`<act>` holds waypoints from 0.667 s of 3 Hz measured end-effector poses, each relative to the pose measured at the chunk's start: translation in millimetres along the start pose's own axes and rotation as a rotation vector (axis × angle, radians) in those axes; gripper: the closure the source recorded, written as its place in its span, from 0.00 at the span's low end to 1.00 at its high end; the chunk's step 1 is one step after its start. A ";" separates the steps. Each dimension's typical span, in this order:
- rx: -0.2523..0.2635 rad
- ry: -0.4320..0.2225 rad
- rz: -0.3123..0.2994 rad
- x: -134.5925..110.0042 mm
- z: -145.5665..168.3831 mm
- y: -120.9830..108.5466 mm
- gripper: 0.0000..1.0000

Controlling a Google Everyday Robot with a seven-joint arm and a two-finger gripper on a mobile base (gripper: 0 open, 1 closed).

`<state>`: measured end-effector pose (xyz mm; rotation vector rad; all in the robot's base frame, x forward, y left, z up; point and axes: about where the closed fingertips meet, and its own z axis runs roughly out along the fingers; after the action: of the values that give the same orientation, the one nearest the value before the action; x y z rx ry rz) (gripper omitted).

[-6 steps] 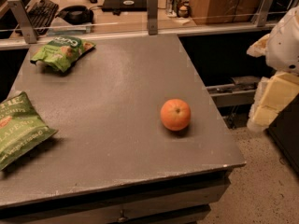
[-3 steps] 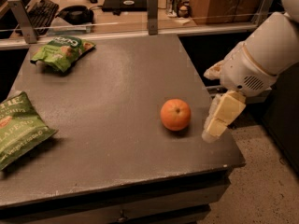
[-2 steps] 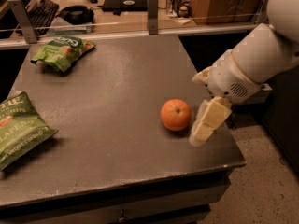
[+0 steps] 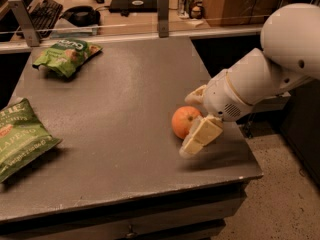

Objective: Move orange near green rice chip bag

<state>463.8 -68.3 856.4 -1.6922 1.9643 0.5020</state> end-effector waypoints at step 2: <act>0.032 -0.057 -0.019 -12.0 0.6 -12.9 0.65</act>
Offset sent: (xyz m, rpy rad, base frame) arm 0.0285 0.0045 0.0223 0.0780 -0.0929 -0.0144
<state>477.9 -60.4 863.5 -1.6579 1.9043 0.5040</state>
